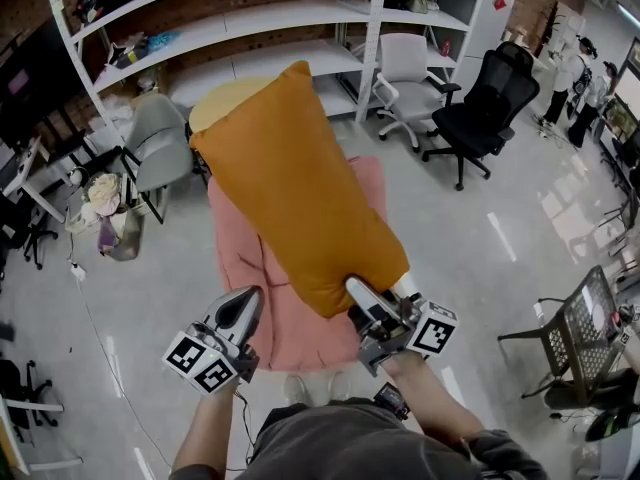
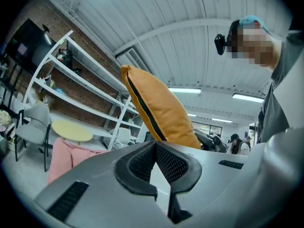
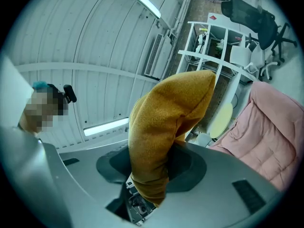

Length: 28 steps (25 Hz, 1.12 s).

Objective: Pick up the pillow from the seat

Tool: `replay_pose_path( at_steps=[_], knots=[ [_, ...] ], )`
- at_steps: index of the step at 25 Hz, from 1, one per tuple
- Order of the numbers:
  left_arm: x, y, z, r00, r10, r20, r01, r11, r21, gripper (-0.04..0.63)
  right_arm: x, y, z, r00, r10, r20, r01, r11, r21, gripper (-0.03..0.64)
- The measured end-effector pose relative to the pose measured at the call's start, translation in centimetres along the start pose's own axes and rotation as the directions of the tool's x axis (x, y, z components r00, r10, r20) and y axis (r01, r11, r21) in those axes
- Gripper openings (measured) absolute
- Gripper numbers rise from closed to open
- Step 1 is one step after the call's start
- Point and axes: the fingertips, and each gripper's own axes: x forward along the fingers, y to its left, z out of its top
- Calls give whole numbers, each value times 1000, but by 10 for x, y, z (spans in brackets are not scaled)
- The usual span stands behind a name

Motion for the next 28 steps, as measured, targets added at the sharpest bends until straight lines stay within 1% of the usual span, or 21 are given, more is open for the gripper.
replay_pose_path(
  at_steps=[8, 15, 28],
  knots=[
    [2, 0, -2, 1000, 0, -12, 0, 1000, 4, 9, 1, 8, 5, 1000, 20, -7, -20, 1000, -10, 163],
    [6, 0, -6, 1000, -6, -28, 6, 1000, 5, 9, 3, 8, 7, 999, 37, 2, -37, 999, 11, 163],
    [10, 9, -8, 1000, -5, -28, 5, 1000, -4, 9, 9, 0, 6, 999, 36, -4, -36, 999, 9, 163]
  ],
)
